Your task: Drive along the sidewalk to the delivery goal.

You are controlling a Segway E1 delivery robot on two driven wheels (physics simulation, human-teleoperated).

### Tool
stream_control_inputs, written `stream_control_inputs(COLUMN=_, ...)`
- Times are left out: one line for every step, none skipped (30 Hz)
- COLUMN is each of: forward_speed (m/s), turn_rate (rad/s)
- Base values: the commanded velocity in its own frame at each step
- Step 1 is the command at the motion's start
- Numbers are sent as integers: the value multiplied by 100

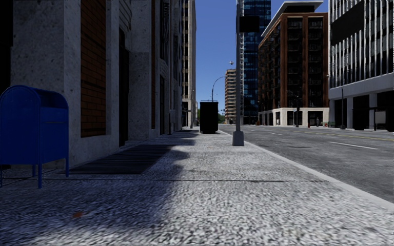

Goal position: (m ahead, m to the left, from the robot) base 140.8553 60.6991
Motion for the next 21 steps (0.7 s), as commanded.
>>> stream_control_inputs(forward_speed=200, turn_rate=0)
stream_control_inputs(forward_speed=200, turn_rate=0)
stream_control_inputs(forward_speed=200, turn_rate=0)
stream_control_inputs(forward_speed=200, turn_rate=0)
stream_control_inputs(forward_speed=200, turn_rate=0)
stream_control_inputs(forward_speed=200, turn_rate=0)
stream_control_inputs(forward_speed=200, turn_rate=0)
stream_control_inputs(forward_speed=200, turn_rate=0)
stream_control_inputs(forward_speed=200, turn_rate=0)
stream_control_inputs(forward_speed=200, turn_rate=0)
stream_control_inputs(forward_speed=200, turn_rate=0)
stream_control_inputs(forward_speed=200, turn_rate=0)
stream_control_inputs(forward_speed=200, turn_rate=0)
stream_control_inputs(forward_speed=200, turn_rate=29)
stream_control_inputs(forward_speed=200, turn_rate=29)
stream_control_inputs(forward_speed=200, turn_rate=24)
stream_control_inputs(forward_speed=200, turn_rate=19)
stream_control_inputs(forward_speed=200, turn_rate=19)
stream_control_inputs(forward_speed=200, turn_rate=18)
stream_control_inputs(forward_speed=200, turn_rate=17)
stream_control_inputs(forward_speed=200, turn_rate=17)
